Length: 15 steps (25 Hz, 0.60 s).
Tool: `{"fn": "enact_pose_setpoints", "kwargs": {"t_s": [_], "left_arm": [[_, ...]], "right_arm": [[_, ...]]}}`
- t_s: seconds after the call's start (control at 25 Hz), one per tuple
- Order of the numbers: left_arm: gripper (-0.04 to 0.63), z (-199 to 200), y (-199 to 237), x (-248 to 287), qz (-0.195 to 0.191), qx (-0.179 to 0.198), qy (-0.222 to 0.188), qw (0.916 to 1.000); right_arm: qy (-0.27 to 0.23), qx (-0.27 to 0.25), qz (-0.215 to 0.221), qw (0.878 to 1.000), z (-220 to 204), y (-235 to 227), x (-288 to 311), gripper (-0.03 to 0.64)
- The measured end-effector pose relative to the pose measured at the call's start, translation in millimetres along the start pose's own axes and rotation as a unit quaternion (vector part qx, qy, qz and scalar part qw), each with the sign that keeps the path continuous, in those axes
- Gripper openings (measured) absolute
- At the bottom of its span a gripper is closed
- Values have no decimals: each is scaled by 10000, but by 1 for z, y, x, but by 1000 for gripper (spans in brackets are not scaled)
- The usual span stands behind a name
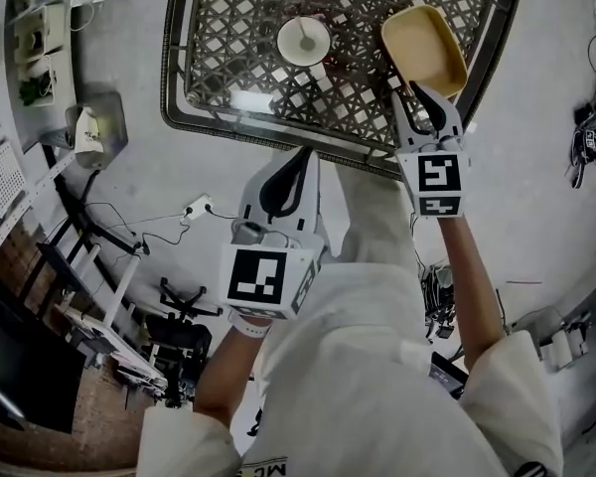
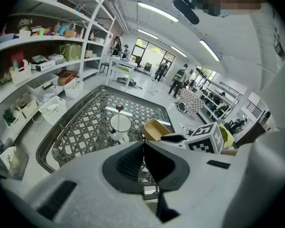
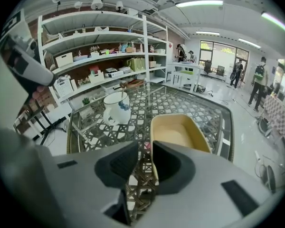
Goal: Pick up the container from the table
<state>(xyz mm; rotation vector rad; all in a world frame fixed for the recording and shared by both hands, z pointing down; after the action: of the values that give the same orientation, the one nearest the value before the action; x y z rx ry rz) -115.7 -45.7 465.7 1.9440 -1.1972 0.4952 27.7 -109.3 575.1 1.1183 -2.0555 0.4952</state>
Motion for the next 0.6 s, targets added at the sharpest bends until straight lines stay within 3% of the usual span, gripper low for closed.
{"fn": "enact_pose_setpoints", "kwargs": {"t_s": [0.36, 0.6], "left_arm": [[25, -14, 2, 5, 11, -93, 131, 9999], [25, -9, 7, 4, 78, -86, 83, 9999]], "right_arm": [[484, -153, 115, 9986, -16, -5, 28, 86], [756, -515, -88, 9958, -19, -7, 33, 63]]}}
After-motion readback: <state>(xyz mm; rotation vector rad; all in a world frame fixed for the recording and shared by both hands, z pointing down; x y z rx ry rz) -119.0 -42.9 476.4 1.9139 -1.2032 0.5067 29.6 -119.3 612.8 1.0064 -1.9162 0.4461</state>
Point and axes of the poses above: the fingertips, and each gripper's own axes: x forward along the fingers, y to its left, z out of its top, the point moved 1 cm from there along -x, backward along the fingers, and after that the axes turned 4 degrees about -z, right-handed, at the moved point
